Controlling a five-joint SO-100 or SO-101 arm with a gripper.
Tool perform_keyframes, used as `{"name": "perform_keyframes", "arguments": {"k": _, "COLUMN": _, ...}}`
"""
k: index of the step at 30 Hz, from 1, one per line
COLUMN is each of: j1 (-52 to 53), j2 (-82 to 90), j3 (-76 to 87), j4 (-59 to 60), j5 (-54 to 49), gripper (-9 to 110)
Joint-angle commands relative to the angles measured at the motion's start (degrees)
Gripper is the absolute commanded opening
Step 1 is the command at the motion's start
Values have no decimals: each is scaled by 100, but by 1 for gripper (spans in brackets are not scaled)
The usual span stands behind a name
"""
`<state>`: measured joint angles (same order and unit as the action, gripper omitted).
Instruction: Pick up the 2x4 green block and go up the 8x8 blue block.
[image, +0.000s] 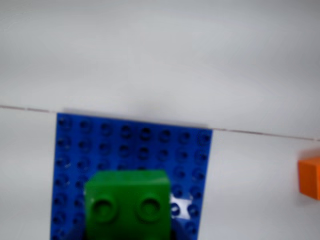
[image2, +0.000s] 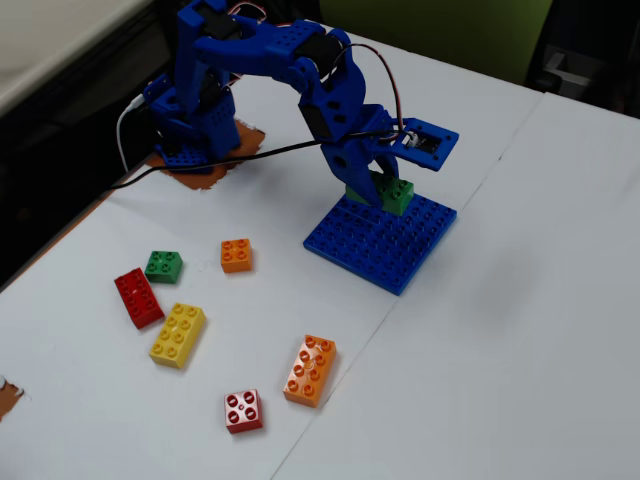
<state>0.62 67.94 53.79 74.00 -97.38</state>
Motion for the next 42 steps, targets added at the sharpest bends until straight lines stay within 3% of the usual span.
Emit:
{"name": "perform_keyframes", "arguments": {"k": 1, "j1": -79, "j2": 387, "j3": -35, "j4": -26, "j5": 18, "gripper": 8}}
{"name": "perform_keyframes", "arguments": {"k": 42, "j1": -35, "j2": 378, "j3": -35, "j4": 35, "j5": 237, "gripper": 8}}
